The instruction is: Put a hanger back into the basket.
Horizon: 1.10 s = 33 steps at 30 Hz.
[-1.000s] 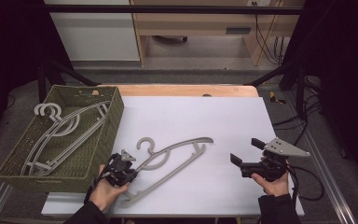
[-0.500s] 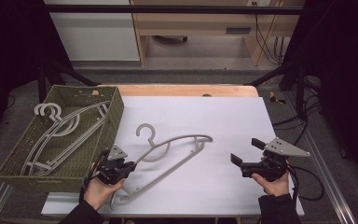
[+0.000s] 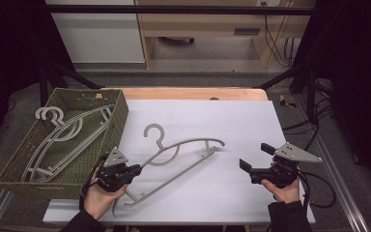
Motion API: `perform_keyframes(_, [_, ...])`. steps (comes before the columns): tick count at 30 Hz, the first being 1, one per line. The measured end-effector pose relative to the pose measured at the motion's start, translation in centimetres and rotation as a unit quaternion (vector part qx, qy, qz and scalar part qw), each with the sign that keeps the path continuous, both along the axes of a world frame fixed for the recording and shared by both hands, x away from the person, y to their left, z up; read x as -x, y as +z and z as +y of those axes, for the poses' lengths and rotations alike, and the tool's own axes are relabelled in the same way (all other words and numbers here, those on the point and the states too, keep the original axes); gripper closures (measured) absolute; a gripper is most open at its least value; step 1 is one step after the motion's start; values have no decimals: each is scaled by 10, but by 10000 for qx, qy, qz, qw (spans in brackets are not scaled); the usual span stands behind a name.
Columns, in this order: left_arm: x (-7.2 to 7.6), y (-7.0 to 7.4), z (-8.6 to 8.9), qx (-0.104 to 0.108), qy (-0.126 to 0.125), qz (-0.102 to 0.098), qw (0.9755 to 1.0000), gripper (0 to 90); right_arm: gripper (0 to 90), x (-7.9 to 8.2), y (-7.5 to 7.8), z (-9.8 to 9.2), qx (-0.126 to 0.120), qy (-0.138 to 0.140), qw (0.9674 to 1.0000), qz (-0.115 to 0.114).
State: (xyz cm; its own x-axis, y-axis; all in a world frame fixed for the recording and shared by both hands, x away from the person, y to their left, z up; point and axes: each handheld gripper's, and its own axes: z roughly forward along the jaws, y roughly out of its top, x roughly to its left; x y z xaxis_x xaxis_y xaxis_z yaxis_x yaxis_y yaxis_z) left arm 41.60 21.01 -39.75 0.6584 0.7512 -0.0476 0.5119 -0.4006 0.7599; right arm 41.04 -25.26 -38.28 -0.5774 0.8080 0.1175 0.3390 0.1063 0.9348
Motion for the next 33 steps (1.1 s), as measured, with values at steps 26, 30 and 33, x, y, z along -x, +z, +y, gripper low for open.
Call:
perform_keyframes(26, [14, 44, 30, 305, 237, -825, 9958, 834, 10, 0, -1, 1, -1, -10, 10000, 1])
perform_keyframes(30, [17, 54, 39, 342, 352, -1023, 9935, 834, 10, -1, -1, 1, 4, -12, 10000, -1])
perform_keyframes(33, [18, 65, 53, 434, 462, -1196, 9908, 834, 10, -1, -1, 1, -11, -9, 10000, 13])
